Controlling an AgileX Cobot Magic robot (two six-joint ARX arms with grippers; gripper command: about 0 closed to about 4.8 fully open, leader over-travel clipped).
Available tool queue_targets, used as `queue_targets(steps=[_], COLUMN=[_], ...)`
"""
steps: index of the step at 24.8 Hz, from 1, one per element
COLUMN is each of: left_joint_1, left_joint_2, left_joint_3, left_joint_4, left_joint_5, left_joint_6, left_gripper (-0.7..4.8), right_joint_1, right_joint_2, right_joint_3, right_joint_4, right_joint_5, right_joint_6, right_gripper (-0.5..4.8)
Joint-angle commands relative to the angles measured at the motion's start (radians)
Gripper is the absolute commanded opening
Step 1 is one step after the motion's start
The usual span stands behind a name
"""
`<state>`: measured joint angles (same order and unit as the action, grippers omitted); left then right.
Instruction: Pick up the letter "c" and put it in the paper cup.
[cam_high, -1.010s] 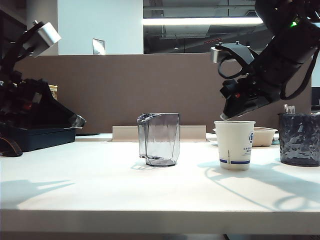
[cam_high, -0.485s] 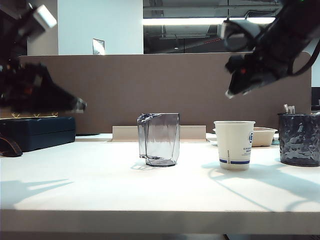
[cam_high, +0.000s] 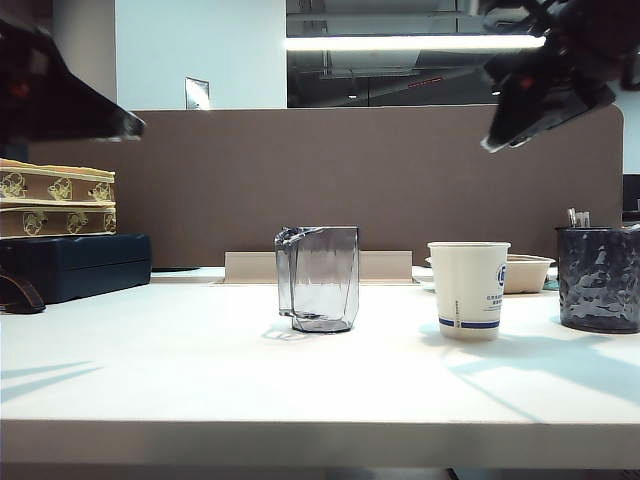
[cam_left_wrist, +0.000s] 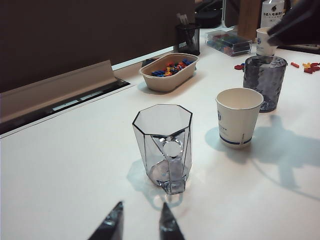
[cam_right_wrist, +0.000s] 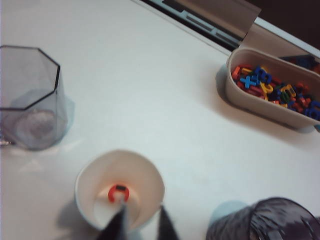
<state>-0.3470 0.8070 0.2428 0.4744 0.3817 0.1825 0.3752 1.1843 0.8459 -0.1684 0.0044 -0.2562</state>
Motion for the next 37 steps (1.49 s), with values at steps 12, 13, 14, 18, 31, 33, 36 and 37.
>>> queue_targets(steps=[12, 13, 14, 18, 31, 33, 36, 37], left_joint_1=[-0.001, -0.001, -0.001, -0.001, -0.001, -0.001, -0.001, -0.001], left_joint_2=[-0.447, -0.478, -0.499, -0.563, -0.571, -0.571, -0.571, -0.571], left_joint_3=[0.003, 0.003, 0.003, 0.007, 0.074, 0.077, 0.079, 0.079], left_joint_4=[-0.502, -0.533, -0.554, -0.608, -0.748, -0.75, -0.75, -0.75], left_joint_5=[-0.03, -0.03, -0.03, -0.05, -0.09, -0.09, -0.09, -0.09], left_joint_6=[-0.007, -0.007, -0.007, -0.008, -0.007, -0.008, -0.04, -0.046], left_gripper=[0.89, 0.88, 0.88, 0.87, 0.78, 0.64, 0.56, 0.51], right_joint_1=[0.001, 0.001, 0.001, 0.001, 0.002, 0.002, 0.002, 0.002], right_joint_2=[-0.183, -0.198, -0.207, -0.252, -0.464, -0.512, -0.585, -0.599], right_joint_3=[-0.015, -0.016, -0.016, -0.016, -0.109, -0.139, -0.164, -0.168], right_joint_4=[-0.196, -0.204, -0.208, -0.213, -0.258, -0.266, -0.279, -0.279], right_joint_5=[0.001, 0.0, 0.0, 0.001, 0.001, 0.001, 0.002, 0.002], right_joint_6=[0.052, 0.053, 0.054, 0.055, 0.077, 0.078, 0.078, 0.078], right_gripper=[0.2, 0.19, 0.17, 0.16, 0.08, 0.08, 0.08, 0.08])
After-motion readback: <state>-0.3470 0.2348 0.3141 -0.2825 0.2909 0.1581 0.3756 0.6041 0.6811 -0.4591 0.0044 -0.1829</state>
